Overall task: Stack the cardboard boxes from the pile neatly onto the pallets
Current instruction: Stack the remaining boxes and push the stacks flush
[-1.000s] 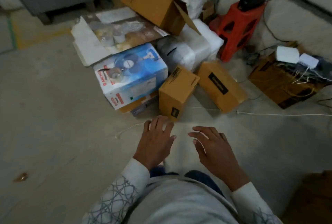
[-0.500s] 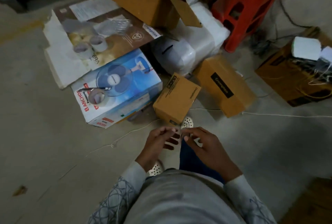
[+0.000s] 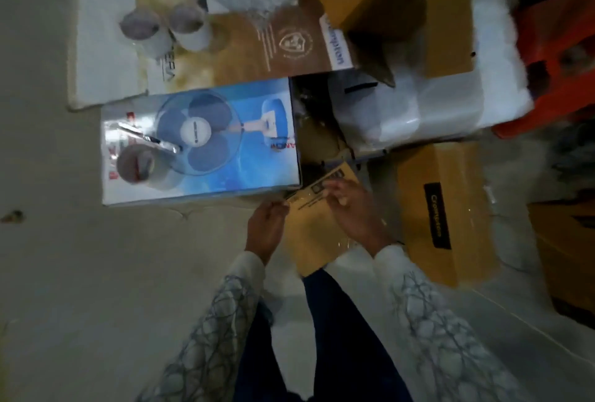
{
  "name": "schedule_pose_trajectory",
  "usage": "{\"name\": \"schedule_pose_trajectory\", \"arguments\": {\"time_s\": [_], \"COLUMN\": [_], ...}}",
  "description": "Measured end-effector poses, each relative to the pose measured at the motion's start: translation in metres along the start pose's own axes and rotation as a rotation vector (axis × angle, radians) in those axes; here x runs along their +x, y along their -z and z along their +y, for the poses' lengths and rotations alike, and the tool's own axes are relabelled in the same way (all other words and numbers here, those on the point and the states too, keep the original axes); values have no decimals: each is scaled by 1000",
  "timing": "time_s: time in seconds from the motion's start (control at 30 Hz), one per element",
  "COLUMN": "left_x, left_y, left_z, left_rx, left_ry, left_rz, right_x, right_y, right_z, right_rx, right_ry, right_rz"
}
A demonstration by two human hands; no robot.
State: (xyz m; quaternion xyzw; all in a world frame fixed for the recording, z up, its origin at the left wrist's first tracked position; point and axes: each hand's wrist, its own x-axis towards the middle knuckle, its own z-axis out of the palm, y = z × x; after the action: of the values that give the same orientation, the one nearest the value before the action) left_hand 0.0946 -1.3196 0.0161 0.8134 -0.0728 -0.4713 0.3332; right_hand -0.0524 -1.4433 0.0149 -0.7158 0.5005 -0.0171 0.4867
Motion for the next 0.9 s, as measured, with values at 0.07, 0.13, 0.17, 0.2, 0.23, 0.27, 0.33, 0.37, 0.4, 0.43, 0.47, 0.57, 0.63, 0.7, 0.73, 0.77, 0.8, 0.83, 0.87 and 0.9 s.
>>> {"name": "schedule_pose_trajectory", "arguments": {"time_s": [0.07, 0.13, 0.17, 0.2, 0.23, 0.27, 0.33, 0.37, 0.4, 0.43, 0.47, 0.57, 0.63, 0.7, 0.73, 0.77, 0.8, 0.83, 0.87, 0.9], "left_x": [40, 79, 97, 113, 126, 135, 143, 141, 135, 129, 124, 106, 88, 65, 52, 38, 25, 15, 4, -7], "left_y": [-24, -49, -59, -69, -78, -86, -99, -103, -106, -107, -108, -112, -120, -133, -140, -149, -157, -163, -168, -172], "left_z": [-19, -41, -50, -60, -69, -78, -91, -97, -101, -108, -113, -130, -139, -145, -149, -155, -164, -177, -192, -210], "left_rx": [275, 462, 496, 497, 492, 494, 517, 529, 534, 533, 522, 524, 551, 458, 404, 372, 368, 370, 362, 337], "left_ry": [-21, 45, 89, 138, 171, 187, 155, 108, 63, 31, 16, 11, 33, 70, 95, 117, 150, 185, 243, 302], "left_rz": [6, 25, 38, 68, 114, 166, 278, 332, 365, 378, 378, 291, 244, 261, 276, 291, 299, 303, 300, 297], "right_x": [59, 109, 129, 145, 156, 162, 160, 156, 151, 144, 139, 112, 89, 60, 43, 24, 3, -19, -40, -61], "right_y": [-9, -22, -30, -40, -51, -62, -82, -88, -92, -93, -94, -85, -75, -65, -61, -58, -57, -57, -59, -61], "right_z": [26, 53, 67, 82, 95, 109, 131, 138, 142, 142, 145, 152, 162, 178, 188, 200, 212, 224, 236, 247], "right_rx": [-156, -308, -381, -434, -471, -499, -594, -641, -677, -693, -693, -631, -599, -572, -535, -491, -453, -424, -401, -383], "right_ry": [40, 38, 41, 46, 60, 70, 71, 69, 66, 60, 64, 72, 96, 91, 70, 50, 37, 23, 8, -16], "right_rz": [41, 61, 65, 60, 53, 44, 101, 151, 198, 232, 255, 263, 211, 181, 183, 202, 224, 236, 232, 214]}}
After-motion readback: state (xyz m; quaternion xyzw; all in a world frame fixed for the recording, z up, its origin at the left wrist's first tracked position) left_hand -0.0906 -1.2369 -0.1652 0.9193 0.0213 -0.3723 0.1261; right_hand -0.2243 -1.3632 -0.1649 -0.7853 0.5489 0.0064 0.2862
